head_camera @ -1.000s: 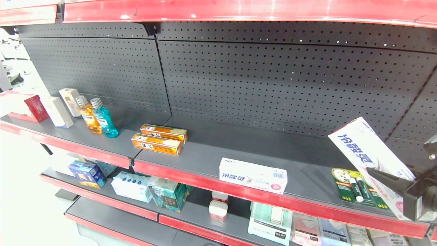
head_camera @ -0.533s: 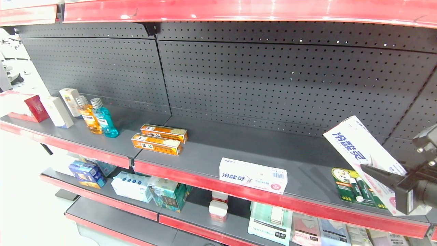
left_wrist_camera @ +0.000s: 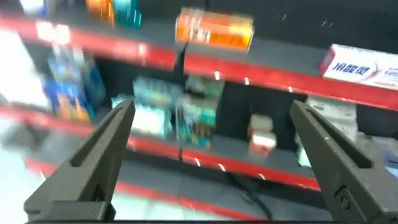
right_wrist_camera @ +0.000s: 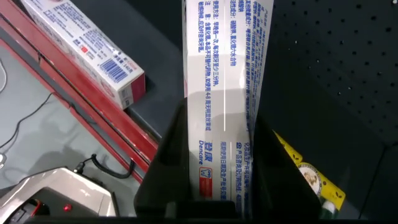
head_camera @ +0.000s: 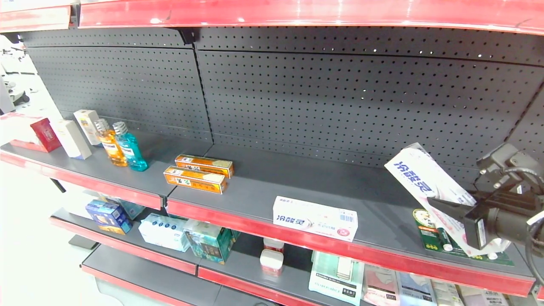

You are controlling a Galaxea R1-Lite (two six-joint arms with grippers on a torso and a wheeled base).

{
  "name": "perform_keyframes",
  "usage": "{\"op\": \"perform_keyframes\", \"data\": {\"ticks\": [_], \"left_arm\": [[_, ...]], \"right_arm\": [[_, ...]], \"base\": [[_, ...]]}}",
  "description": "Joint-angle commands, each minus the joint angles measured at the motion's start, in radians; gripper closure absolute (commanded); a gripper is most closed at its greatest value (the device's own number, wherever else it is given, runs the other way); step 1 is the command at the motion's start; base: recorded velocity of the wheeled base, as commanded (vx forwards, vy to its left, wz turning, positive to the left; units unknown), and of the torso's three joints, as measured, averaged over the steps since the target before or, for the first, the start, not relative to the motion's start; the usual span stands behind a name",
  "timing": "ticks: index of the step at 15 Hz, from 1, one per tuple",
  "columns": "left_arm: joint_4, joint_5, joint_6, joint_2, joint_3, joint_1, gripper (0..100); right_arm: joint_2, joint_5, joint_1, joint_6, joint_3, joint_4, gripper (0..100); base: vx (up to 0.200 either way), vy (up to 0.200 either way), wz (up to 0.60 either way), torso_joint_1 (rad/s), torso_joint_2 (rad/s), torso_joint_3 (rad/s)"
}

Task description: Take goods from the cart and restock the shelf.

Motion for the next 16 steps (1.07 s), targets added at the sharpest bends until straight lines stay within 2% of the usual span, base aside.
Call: {"op": "perform_keyframes", "data": {"ticks": [1,2,3,4,6,7,8,10,11,12,13,14,15,16], "left_arm": [[-0.033,-0.009,-0.025,-0.009,0.037,0.001,0],[-0.033,-0.009,-0.027,-0.008,0.037,-0.001,0],[-0.036,0.004,-0.054,-0.011,0.038,0.001,0],[-0.076,0.001,-0.063,-0.012,0.037,0.001,0],[-0.154,-0.067,-0.082,-0.012,0.061,0.001,0],[-0.16,-0.104,-0.06,-0.012,0.087,0.001,0],[-0.154,-0.101,-0.034,-0.012,0.087,0.001,0],[-0.152,-0.05,-0.053,0.005,0.086,0.012,0],[-0.154,-0.012,-0.051,0.0,0.087,0.012,0],[-0.154,-0.002,-0.053,0.001,0.087,0.012,0],[-0.154,0.001,-0.044,-0.005,0.087,0.01,0],[-0.151,0.005,-0.007,-0.012,0.087,0.009,0],[-0.151,0.021,-0.008,-0.012,0.087,0.009,0],[-0.152,0.053,-0.025,-0.012,0.087,0.009,0]], "right_arm": [[0.093,0.008,0.002,-0.003,-0.026,-0.039,100],[0.124,0.01,0.002,-0.006,-0.041,-0.06,100],[0.154,0.01,0.011,-0.009,-0.058,-0.071,100],[0.176,0.011,0.014,-0.008,-0.08,-0.071,100],[0.194,0.016,0.022,-0.009,-0.087,-0.071,100],[0.203,0.016,0.023,-0.012,-0.092,-0.071,100],[0.203,0.016,0.025,-0.014,-0.092,-0.071,100],[0.194,0.016,0.029,-0.014,-0.084,-0.071,100],[0.191,0.016,0.028,-0.012,-0.081,-0.071,100],[0.188,0.016,0.028,-0.014,-0.08,-0.071,100],[0.185,0.016,0.026,-0.014,-0.08,-0.071,100],[0.182,0.016,0.025,-0.014,-0.075,-0.071,100],[0.177,0.016,0.026,-0.014,-0.072,-0.071,100],[0.173,0.014,0.028,-0.017,-0.069,-0.071,100]], "base": [[0.0,0.0,0.0,0.0,0.0,0.0],[0.0,0.0,0.0,0.0,0.0,0.0],[0.0,0.0,0.0,0.0,0.0,0.0],[0.0,0.0,0.0,0.0,0.0,0.0],[0.0,0.0,0.0,0.0,0.0,0.0],[0.0,0.0,0.0,0.0,0.0,0.0],[0.0,0.0,0.0,0.0,0.0,0.0],[0.0,0.0,0.0,0.0,0.0,0.0],[0.0,0.0,0.0,0.0,0.0,0.0],[0.0,0.0,0.0,0.0,0.0,0.0],[0.0,0.0,0.0,0.0,0.0,0.0],[0.0,0.0,0.0,0.0,0.0,0.0],[0.0,0.0,0.0,0.0,0.0,0.0],[0.0,0.0,0.0,0.0,0.0,0.0]]}}
